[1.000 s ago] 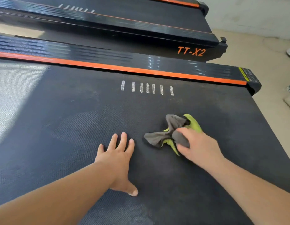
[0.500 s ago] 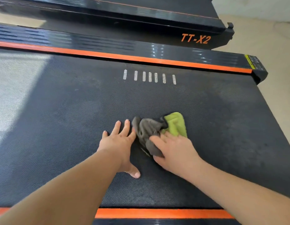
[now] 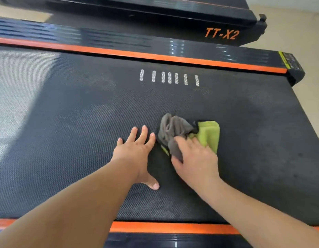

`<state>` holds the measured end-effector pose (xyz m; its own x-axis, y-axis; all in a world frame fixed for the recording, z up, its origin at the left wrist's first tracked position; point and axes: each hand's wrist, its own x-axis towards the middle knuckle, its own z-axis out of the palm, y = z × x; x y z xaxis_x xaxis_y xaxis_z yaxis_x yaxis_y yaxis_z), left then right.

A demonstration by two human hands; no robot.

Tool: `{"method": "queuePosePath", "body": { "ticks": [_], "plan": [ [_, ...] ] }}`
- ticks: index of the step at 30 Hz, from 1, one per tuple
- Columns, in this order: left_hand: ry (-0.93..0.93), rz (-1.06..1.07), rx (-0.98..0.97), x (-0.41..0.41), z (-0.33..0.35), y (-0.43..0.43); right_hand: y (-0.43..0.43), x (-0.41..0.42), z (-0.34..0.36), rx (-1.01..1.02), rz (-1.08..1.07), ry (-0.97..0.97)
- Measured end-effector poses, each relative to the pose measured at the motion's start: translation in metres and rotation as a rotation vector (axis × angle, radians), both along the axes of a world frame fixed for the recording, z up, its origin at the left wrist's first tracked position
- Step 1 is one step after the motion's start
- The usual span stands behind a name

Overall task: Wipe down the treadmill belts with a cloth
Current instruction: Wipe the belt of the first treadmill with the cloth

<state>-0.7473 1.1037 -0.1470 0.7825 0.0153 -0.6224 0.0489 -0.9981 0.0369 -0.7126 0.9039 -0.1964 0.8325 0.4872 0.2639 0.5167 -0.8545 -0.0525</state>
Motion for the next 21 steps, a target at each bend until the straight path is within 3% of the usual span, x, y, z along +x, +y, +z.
{"method": "queuePosePath", "body": {
  "ticks": [3,5,6,8,11,13,16,19,21],
  "plan": [
    [-0.012,0.01,-0.007,0.0,0.0,0.0,-0.027,0.002,0.003,-0.146,0.555,0.053],
    [-0.002,0.008,-0.008,0.0,0.0,0.001,-0.059,0.034,0.006,-0.202,0.696,0.071],
    [-0.002,0.009,-0.008,0.0,0.0,0.001,-0.071,0.048,0.008,-0.19,0.621,0.103],
    [-0.006,0.008,-0.006,0.0,0.0,0.001,-0.07,0.049,0.012,-0.074,0.275,0.166],
    [-0.015,0.006,-0.003,0.0,-0.001,0.002,-0.025,0.011,0.009,0.058,-0.094,0.083],
    [-0.02,0.012,-0.003,-0.001,-0.002,0.002,0.006,-0.021,0.011,0.041,-0.037,0.046],
    [-0.055,0.012,0.005,-0.003,-0.003,0.001,0.009,-0.048,0.013,0.045,0.28,0.175],
    [-0.039,0.02,-0.007,-0.002,-0.002,0.002,-0.026,-0.01,0.014,0.011,0.554,0.225],
    [-0.035,0.017,-0.01,-0.002,-0.002,0.002,-0.049,0.026,0.021,-0.01,0.437,0.212]
  ]
}}
